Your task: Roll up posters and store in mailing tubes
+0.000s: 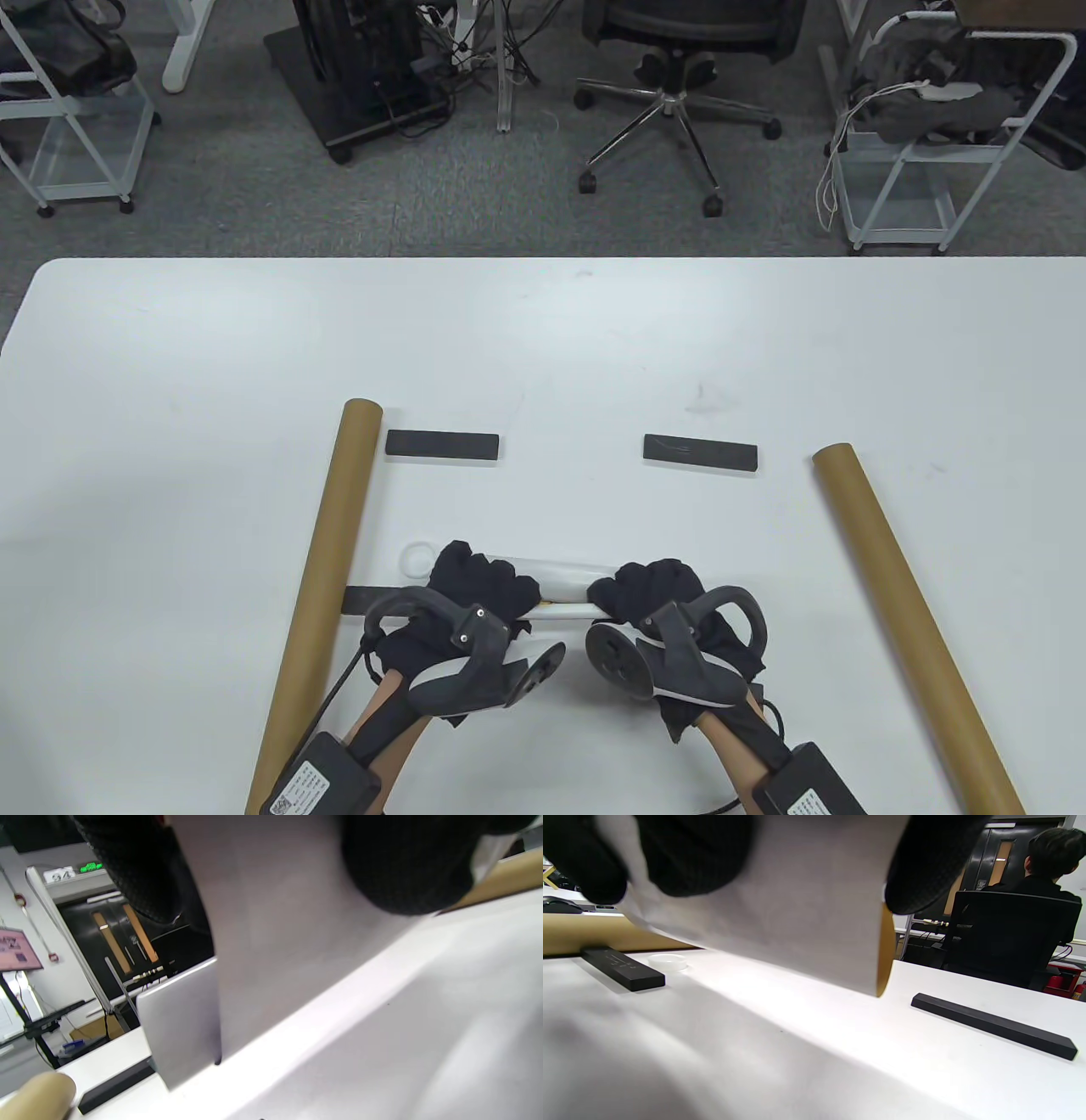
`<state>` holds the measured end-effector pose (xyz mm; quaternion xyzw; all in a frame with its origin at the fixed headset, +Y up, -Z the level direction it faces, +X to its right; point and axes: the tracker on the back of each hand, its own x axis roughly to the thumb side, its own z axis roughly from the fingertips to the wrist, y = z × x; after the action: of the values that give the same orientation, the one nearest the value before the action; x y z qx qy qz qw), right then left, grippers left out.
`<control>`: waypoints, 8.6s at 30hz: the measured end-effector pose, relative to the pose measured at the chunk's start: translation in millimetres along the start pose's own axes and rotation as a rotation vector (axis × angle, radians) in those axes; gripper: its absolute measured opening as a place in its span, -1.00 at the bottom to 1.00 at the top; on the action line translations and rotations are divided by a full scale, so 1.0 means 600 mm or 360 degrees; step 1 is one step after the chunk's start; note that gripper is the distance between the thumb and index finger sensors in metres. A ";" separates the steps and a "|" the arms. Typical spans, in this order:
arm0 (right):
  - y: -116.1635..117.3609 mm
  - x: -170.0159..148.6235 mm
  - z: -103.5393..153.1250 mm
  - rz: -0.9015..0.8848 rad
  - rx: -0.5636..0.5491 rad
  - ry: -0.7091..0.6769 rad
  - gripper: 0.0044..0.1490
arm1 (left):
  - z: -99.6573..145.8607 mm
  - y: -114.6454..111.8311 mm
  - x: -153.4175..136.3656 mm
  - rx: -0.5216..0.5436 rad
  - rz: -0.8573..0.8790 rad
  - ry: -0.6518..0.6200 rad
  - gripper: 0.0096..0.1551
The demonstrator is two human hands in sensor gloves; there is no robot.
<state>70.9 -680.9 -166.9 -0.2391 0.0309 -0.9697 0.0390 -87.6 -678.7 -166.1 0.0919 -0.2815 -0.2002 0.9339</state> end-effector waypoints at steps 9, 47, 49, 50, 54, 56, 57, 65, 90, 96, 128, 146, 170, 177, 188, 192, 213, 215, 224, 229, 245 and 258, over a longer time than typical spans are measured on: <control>0.000 -0.004 0.002 -0.0044 -0.0040 0.0052 -0.43 | 0.005 0.001 -0.003 -0.0068 0.0058 0.0059 -0.57; -0.003 0.008 -0.014 0.0017 0.0034 0.0012 -0.48 | 0.004 -0.020 -0.012 -0.0069 0.0031 0.0039 -0.65; -0.004 0.011 -0.012 0.0010 0.0025 0.0011 -0.48 | 0.003 -0.024 -0.015 -0.0094 0.0078 0.0054 -0.62; -0.006 0.011 -0.010 0.0019 0.0015 0.0013 -0.47 | 0.002 -0.026 -0.016 -0.0107 0.0099 0.0068 -0.61; -0.006 0.008 -0.008 -0.0067 0.0033 0.0053 -0.45 | -0.002 -0.027 -0.015 -0.0167 0.0101 0.0108 -0.56; -0.006 0.008 -0.011 -0.0120 0.0104 0.0059 -0.46 | -0.002 -0.025 -0.013 -0.0174 0.0055 0.0109 -0.52; -0.006 0.008 -0.010 -0.0132 0.0104 0.0051 -0.45 | -0.002 -0.025 -0.012 -0.0173 0.0048 0.0112 -0.49; 0.000 0.003 -0.005 -0.0086 -0.0027 0.0030 -0.40 | 0.002 -0.017 -0.015 -0.0007 0.0031 0.0106 -0.26; 0.003 0.000 -0.001 -0.0044 -0.0024 0.0065 -0.38 | -0.006 -0.021 -0.017 -0.0021 0.0074 0.0094 -0.60; 0.010 -0.007 -0.003 -0.0064 -0.0017 0.0078 -0.42 | -0.010 -0.025 -0.016 -0.0036 0.0038 0.0137 -0.52; 0.019 -0.009 -0.027 -0.0113 0.0031 0.0069 -0.38 | -0.006 -0.040 -0.028 -0.0040 0.0086 0.0115 -0.28; 0.011 -0.013 -0.013 -0.0112 0.0032 0.0088 -0.34 | -0.004 -0.026 -0.023 0.0059 0.0096 0.0129 -0.40; 0.006 -0.015 0.003 -0.0044 -0.0119 0.0076 -0.29 | 0.001 -0.023 -0.006 -0.0026 0.0084 0.0104 -0.26; 0.007 -0.024 0.006 -0.0085 -0.0094 0.0102 -0.34 | -0.001 -0.025 -0.013 -0.0012 0.0205 0.0139 -0.45; 0.010 -0.013 -0.001 -0.0113 -0.0011 0.0073 -0.39 | 0.002 -0.023 -0.015 0.0011 0.0057 0.0123 -0.57; 0.010 -0.014 -0.002 -0.0117 -0.0041 0.0091 -0.45 | 0.000 -0.027 -0.021 0.0015 0.0097 0.0130 -0.60; 0.014 -0.032 0.001 -0.0153 -0.0068 0.0176 -0.34 | 0.006 -0.025 -0.028 -0.0008 0.0168 0.0152 -0.39; 0.014 -0.029 0.001 -0.0202 -0.0040 0.0167 -0.33 | 0.004 -0.027 -0.033 -0.0023 0.0217 0.0168 -0.40; 0.010 -0.025 0.003 -0.0184 -0.0066 0.0158 -0.44 | 0.008 -0.021 -0.030 0.0048 0.0127 0.0190 -0.51; 0.012 -0.025 0.004 -0.0177 -0.0056 0.0163 -0.43 | 0.008 -0.022 -0.030 -0.0002 0.0115 0.0202 -0.55; 0.015 -0.039 0.004 -0.0241 -0.0099 0.0195 -0.31 | 0.010 -0.022 -0.040 0.0041 0.0161 0.0215 -0.36; 0.020 -0.036 0.003 -0.0346 -0.0143 0.0166 -0.31 | 0.006 -0.023 -0.038 0.0083 0.0162 0.0237 -0.33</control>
<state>91.8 -690.9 -176.1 -0.1919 0.0500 -0.9770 -0.0788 -111.7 -681.4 -178.0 0.1165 -0.2206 -0.1378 0.9585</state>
